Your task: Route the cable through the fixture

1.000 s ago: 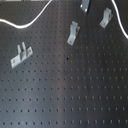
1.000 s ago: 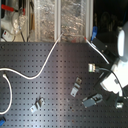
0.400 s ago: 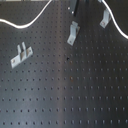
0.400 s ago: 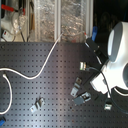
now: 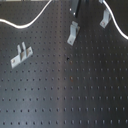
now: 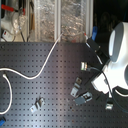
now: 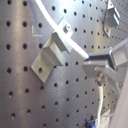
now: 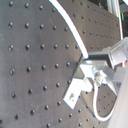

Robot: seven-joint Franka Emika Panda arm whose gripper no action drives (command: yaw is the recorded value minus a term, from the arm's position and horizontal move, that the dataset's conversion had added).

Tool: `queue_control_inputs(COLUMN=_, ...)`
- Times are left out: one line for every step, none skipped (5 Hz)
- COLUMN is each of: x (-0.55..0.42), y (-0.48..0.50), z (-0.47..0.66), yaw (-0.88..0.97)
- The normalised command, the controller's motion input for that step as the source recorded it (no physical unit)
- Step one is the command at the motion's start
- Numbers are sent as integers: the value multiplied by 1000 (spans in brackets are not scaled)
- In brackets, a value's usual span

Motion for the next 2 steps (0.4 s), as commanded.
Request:
queue_control_inputs(x=13, y=-8, z=291, yaw=6)
queue_control_inputs(x=6, y=6, z=431, yaw=49)
